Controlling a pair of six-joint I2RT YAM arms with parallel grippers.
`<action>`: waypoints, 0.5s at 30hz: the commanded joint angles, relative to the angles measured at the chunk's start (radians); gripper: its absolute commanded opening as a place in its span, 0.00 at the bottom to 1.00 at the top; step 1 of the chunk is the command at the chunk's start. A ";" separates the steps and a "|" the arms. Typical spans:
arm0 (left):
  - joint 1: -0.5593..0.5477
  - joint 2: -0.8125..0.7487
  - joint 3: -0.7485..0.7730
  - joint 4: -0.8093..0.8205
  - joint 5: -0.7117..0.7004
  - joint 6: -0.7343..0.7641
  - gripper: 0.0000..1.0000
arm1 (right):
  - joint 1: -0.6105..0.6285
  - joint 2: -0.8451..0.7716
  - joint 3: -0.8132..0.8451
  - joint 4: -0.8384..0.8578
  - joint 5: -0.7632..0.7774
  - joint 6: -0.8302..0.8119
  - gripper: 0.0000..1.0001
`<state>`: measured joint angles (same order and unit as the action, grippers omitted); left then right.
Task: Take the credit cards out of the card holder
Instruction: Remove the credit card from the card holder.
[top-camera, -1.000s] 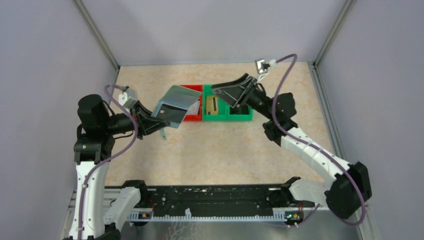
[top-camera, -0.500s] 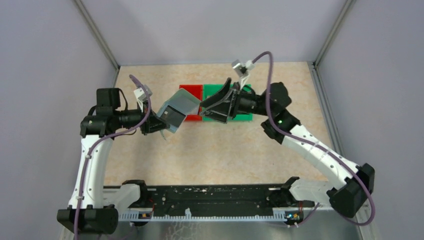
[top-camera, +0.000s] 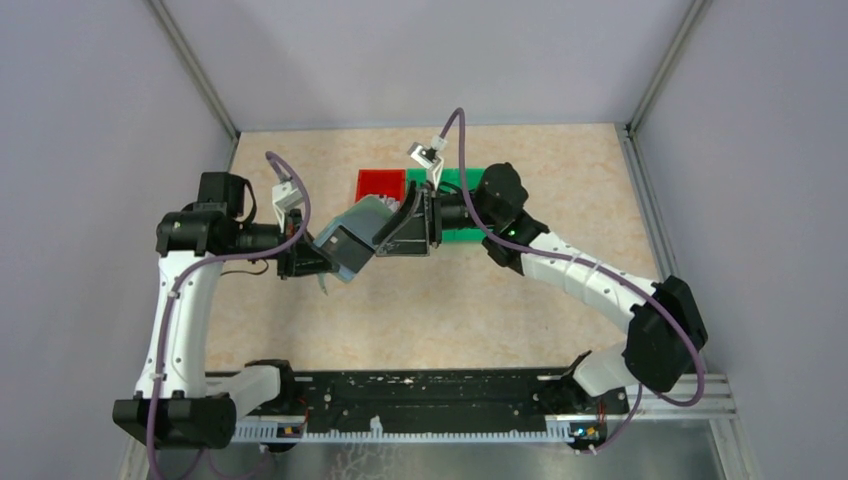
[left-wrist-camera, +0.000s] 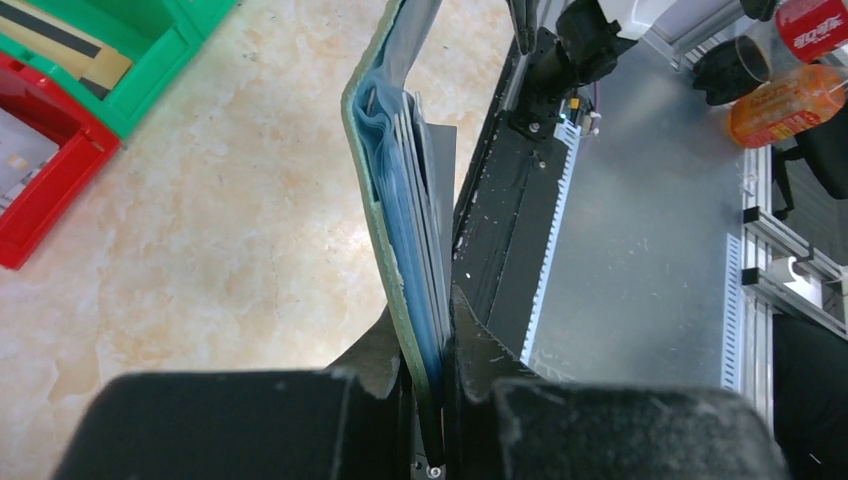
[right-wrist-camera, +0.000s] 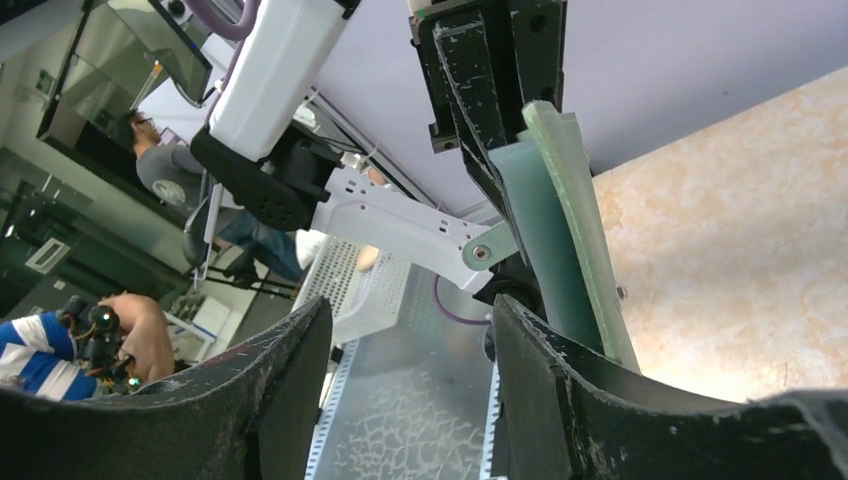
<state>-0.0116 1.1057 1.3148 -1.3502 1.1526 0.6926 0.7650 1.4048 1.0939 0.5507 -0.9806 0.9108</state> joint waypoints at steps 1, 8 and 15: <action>-0.005 0.009 0.034 -0.063 0.101 0.085 0.00 | 0.025 0.016 0.071 0.074 -0.013 -0.019 0.59; -0.005 -0.045 0.042 -0.061 0.197 0.131 0.00 | 0.037 0.066 0.086 0.094 -0.007 -0.024 0.51; -0.005 -0.048 0.052 -0.061 0.209 0.125 0.00 | 0.061 0.083 0.090 0.143 -0.015 0.005 0.43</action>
<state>-0.0116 1.0657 1.3327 -1.4002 1.2720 0.7811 0.8059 1.4761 1.1347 0.6090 -0.9920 0.8986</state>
